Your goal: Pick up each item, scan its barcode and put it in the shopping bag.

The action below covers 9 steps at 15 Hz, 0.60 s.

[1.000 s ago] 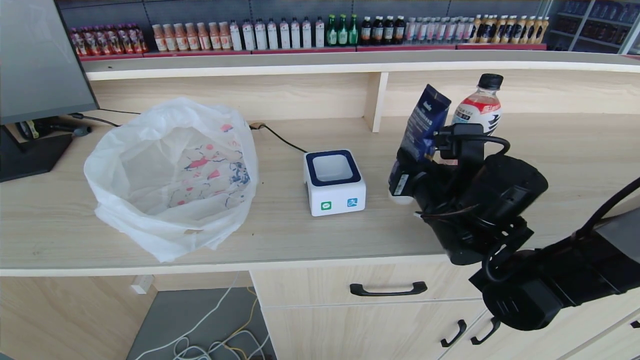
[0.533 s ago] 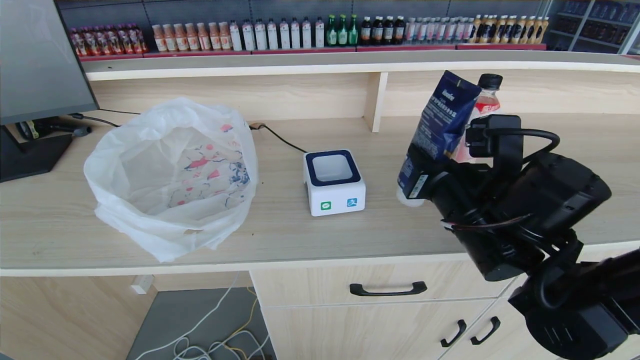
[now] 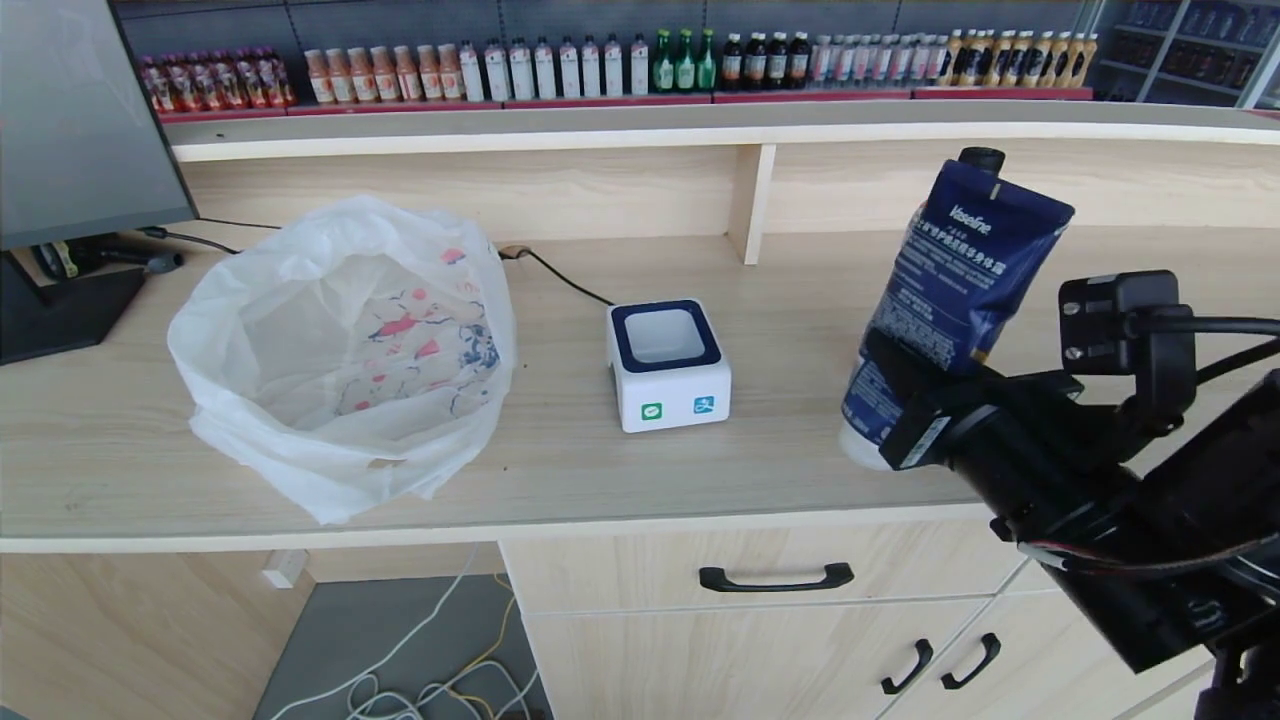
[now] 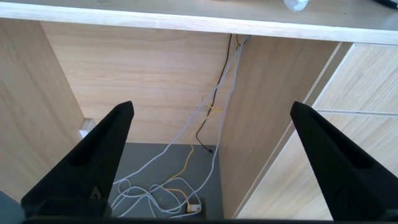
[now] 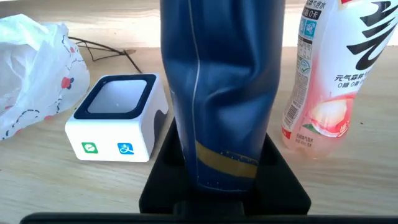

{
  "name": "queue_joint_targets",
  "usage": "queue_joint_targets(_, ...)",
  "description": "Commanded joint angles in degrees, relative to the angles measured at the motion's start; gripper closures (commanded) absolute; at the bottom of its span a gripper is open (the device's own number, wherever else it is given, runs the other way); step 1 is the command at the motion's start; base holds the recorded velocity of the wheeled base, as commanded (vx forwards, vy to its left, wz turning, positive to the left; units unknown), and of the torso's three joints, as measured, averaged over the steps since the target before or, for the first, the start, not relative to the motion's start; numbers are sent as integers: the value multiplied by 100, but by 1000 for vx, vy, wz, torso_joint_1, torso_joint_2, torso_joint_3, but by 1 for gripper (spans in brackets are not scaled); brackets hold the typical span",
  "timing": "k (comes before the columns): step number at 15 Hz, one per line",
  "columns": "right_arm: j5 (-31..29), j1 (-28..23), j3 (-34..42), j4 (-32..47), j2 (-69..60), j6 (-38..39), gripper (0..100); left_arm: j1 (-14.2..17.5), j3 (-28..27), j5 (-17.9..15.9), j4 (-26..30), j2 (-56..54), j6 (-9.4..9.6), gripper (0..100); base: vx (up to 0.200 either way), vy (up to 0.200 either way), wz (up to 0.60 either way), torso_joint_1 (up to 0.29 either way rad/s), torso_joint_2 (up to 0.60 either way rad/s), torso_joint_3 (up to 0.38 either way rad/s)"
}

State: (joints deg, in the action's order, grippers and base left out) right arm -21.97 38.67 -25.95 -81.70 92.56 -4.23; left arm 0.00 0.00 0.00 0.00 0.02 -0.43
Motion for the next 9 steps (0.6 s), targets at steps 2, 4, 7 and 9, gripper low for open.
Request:
queue_joint_targets(2, 272, 88, 556, -21, -564, 80, 100, 0, 0, 0, 0, -2, -1, 0, 0, 0, 0, 0, 0, 0)
queue_joint_targets(4, 492, 194, 794, -30, -731, 344, 100, 0, 0, 0, 0, -2, -1, 0, 0, 0, 0, 0, 0, 0)
queue_joint_targets(7, 1072, 624, 890, -30, -924, 959, 100, 0, 0, 0, 0, -2, -1, 0, 0, 0, 0, 0, 0, 0)
queue_joint_targets(9, 1608, 800, 1013, -30, -1021, 1566, 100, 0, 0, 0, 0, -2, -1, 0, 0, 0, 0, 0, 0, 0)
